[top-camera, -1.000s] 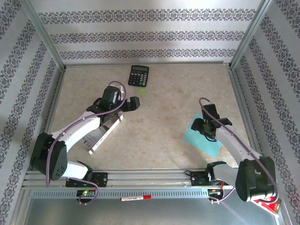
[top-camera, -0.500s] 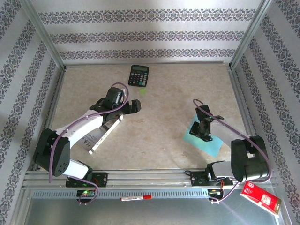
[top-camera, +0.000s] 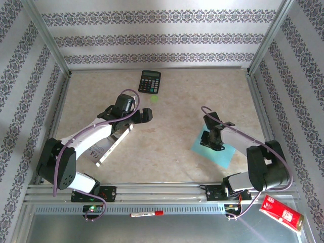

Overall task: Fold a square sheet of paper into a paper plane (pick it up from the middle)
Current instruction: Move the square sheet of paper to the center of the table.

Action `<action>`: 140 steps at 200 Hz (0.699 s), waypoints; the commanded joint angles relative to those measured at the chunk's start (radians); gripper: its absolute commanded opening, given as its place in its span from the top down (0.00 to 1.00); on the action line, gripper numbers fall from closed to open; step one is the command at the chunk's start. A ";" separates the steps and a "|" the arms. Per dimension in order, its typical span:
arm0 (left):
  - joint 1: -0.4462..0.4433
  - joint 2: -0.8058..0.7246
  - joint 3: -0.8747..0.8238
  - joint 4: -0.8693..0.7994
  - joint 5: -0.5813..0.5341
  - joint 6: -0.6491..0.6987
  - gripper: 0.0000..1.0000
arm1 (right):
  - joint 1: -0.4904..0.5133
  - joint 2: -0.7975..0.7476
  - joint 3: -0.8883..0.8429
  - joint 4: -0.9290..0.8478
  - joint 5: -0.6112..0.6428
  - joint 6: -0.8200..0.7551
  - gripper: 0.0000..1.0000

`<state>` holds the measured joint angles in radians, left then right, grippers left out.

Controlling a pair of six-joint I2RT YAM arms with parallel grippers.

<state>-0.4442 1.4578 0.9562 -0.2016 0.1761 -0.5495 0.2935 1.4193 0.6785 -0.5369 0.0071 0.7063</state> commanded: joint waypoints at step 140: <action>-0.015 -0.129 -0.041 -0.172 -0.051 -0.100 0.00 | 0.429 0.329 0.406 0.300 -0.112 0.440 0.61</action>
<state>-0.4442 1.3689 0.9428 -0.2962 0.1265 -0.5800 0.7403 1.7775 1.0534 -0.2893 -0.0715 1.1049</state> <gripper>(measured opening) 0.998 0.378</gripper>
